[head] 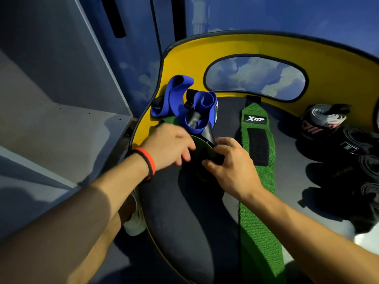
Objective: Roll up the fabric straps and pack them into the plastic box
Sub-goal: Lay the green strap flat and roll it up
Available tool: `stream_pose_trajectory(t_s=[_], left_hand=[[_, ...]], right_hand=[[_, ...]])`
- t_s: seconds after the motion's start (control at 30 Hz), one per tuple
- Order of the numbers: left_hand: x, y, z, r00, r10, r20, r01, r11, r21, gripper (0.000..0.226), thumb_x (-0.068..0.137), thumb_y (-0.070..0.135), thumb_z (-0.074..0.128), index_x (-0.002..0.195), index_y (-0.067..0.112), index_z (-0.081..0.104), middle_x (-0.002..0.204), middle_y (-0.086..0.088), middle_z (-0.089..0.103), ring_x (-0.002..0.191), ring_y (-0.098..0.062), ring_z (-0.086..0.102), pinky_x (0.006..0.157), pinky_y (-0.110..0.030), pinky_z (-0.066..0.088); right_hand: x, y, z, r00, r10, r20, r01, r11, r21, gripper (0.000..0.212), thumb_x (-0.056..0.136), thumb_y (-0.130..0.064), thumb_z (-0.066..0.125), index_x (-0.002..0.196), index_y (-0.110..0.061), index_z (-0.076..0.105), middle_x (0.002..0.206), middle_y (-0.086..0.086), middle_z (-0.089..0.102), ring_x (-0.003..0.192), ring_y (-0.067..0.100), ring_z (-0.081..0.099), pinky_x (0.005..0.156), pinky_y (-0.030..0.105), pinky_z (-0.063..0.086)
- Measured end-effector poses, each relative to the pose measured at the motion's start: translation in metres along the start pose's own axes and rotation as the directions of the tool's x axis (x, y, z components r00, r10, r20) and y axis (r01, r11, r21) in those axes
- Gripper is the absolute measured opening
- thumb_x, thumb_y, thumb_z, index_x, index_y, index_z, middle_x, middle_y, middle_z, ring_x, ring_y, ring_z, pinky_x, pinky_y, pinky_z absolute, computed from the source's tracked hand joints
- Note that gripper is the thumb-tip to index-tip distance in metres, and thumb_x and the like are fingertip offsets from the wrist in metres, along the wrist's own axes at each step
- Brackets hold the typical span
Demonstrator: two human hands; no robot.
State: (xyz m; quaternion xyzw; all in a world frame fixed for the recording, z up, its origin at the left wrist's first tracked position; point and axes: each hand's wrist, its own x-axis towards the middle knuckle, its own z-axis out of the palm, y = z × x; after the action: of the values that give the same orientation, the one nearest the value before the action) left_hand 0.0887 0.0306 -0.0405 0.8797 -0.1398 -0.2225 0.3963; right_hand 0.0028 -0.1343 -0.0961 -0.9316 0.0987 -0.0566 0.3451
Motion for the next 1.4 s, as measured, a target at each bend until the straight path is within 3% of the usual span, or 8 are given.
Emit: stream_pose_trajectory(t_s=[0.1, 0.2, 0.47, 0.73, 0.87, 1.03, 1.3, 1.4], left_hand=[[0.011, 0.002, -0.005, 0.894, 0.284, -0.347, -0.249, 0.958, 0.143, 0.010, 0.088, 0.030, 0.071, 0.080, 0.026, 0.074, 0.071, 0.010, 0.069, 0.063, 0.000, 0.060, 0.063, -0.020, 0.048], [0.026, 0.001, -0.003, 0.866, 0.469, -0.172, -0.358, 0.824, 0.440, 0.010, 0.083, 0.028, 0.076, 0.093, 0.027, 0.074, 0.103, 0.011, 0.067, 0.102, -0.010, 0.058, 0.093, -0.031, 0.048], [0.053, -0.011, 0.006, 0.897, 0.374, -0.236, -0.157, 0.768, 0.622, 0.035, 0.076, 0.024, 0.078, 0.085, 0.029, 0.044, 0.084, 0.008, 0.059, 0.093, -0.024, 0.055, 0.090, -0.030, 0.028], [0.053, -0.027, -0.020, 0.927, 0.252, -0.278, -0.012, 0.761, 0.649, 0.020, 0.086, 0.039, 0.076, 0.103, 0.030, 0.070, 0.099, 0.003, 0.071, 0.115, -0.034, 0.047, 0.097, -0.034, 0.029], [0.048, -0.026, -0.024, 0.926, 0.211, -0.314, 0.058, 0.741, 0.669, 0.030, 0.090, 0.038, 0.072, 0.119, 0.029, 0.071, 0.112, -0.005, 0.071, 0.120, -0.037, 0.042, 0.101, -0.039, 0.033], [0.046, -0.033, -0.029, 0.924, 0.236, -0.300, 0.072, 0.663, 0.745, 0.032, 0.091, 0.036, 0.071, 0.123, 0.032, 0.070, 0.114, -0.008, 0.071, 0.118, -0.036, 0.045, 0.102, -0.037, 0.031], [0.044, -0.027, -0.027, 0.936, 0.264, -0.234, 0.022, 0.619, 0.785, 0.037, 0.089, 0.024, 0.070, 0.126, 0.030, 0.065, 0.120, -0.006, 0.069, 0.115, -0.034, 0.056, 0.108, -0.042, 0.032], [0.040, -0.019, -0.021, 0.939, 0.268, -0.216, -0.045, 0.718, 0.694, 0.062, 0.083, 0.014, 0.066, 0.141, 0.032, 0.050, 0.133, 0.000, 0.061, 0.120, -0.032, 0.055, 0.111, -0.044, 0.031]], right_hand=[[-0.004, -0.001, -0.003, 0.999, -0.044, -0.031, 0.044, 0.999, -0.016, 0.024, 0.085, -0.030, 0.077, 0.104, -0.014, 0.073, 0.137, -0.010, 0.054, 0.116, 0.018, 0.059, 0.086, 0.033, 0.050], [-0.010, -0.003, -0.007, 0.991, -0.120, -0.066, 0.115, 0.991, -0.070, 0.018, 0.085, -0.024, 0.075, 0.100, -0.016, 0.072, 0.133, -0.012, 0.055, 0.107, 0.021, 0.063, 0.078, 0.044, 0.056], [-0.013, 0.002, -0.028, 0.980, -0.163, -0.116, 0.158, 0.986, -0.046, 0.009, 0.082, -0.017, 0.079, 0.090, -0.016, 0.076, 0.104, -0.007, 0.055, 0.086, 0.018, 0.059, 0.073, 0.040, 0.054], [-0.025, 0.015, -0.066, 0.987, -0.119, -0.112, 0.110, 0.991, -0.080, 0.007, 0.081, -0.019, 0.080, 0.087, -0.018, 0.076, 0.097, -0.009, 0.059, 0.085, 0.013, 0.058, 0.070, 0.032, 0.049], [-0.029, 0.023, -0.090, 0.989, 0.140, -0.040, -0.138, 0.989, 0.046, 0.009, 0.077, -0.021, 0.083, 0.080, -0.019, 0.074, 0.085, -0.005, 0.067, 0.078, 0.017, 0.065, 0.068, 0.036, 0.055], [-0.039, 0.043, -0.124, 0.897, 0.422, 0.133, -0.438, 0.808, 0.395, 0.014, 0.083, -0.011, 0.077, 0.071, -0.010, 0.069, 0.064, 0.010, 0.068, 0.044, 0.010, 0.056, 0.041, 0.021, 0.041], [-0.052, 0.073, -0.131, 0.831, 0.534, 0.157, -0.547, 0.732, 0.407, 0.013, 0.080, -0.012, 0.081, 0.073, -0.005, 0.072, 0.077, 0.024, 0.072, 0.076, 0.051, 0.067, 0.078, 0.061, 0.056], [-0.053, 0.075, -0.125, 0.833, 0.522, 0.185, -0.551, 0.750, 0.365, 0.015, 0.081, -0.019, 0.083, 0.075, -0.009, 0.073, 0.076, 0.017, 0.074, 0.077, 0.039, 0.071, 0.079, 0.059, 0.057]])
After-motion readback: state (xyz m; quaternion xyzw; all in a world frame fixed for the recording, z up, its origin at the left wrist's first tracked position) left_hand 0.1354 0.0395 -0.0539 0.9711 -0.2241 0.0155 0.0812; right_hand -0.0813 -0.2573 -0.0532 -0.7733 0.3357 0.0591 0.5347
